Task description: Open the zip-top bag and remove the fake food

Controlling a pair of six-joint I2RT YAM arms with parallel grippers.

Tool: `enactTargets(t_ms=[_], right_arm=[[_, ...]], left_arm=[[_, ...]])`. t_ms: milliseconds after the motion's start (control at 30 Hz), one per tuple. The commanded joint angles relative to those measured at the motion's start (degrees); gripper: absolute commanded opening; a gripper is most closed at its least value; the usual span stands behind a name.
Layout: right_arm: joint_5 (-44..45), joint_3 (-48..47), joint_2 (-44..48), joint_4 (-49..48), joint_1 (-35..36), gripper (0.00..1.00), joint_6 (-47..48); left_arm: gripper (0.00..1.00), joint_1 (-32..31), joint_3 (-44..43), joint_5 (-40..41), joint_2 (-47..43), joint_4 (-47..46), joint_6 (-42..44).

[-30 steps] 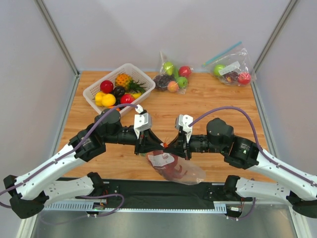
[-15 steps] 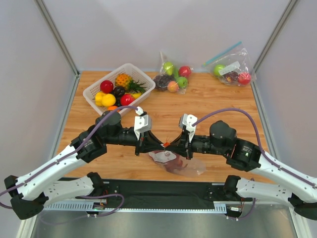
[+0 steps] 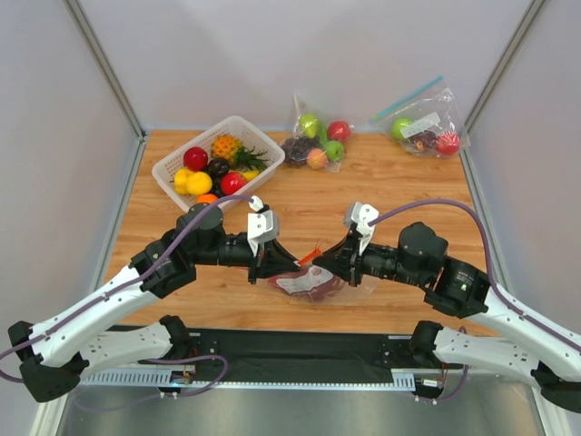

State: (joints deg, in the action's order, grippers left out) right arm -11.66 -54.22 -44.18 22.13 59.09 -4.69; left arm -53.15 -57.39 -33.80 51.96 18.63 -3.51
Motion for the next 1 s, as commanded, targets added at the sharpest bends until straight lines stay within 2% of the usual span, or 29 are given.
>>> enactTargets(t_ms=[0,633,967], right_arm=[[5.42,-0.19,2.00,-2.44,-1.96,0.00,0.56],[10.78,-0.01,2.88,-0.69,-5.21,0.00,0.82],[11.31,1.04,0.68,-1.91,-13.55,0.00,-0.85]], left_arm=[[0.00,-0.03,0.70,-0.74,-1.69,3.16,1.57],[0.00,-0.12,2.36,3.13,-3.97,6.15,2.01],[0.00,-0.03,2.98,5.41,-4.68,8.79,2.37]])
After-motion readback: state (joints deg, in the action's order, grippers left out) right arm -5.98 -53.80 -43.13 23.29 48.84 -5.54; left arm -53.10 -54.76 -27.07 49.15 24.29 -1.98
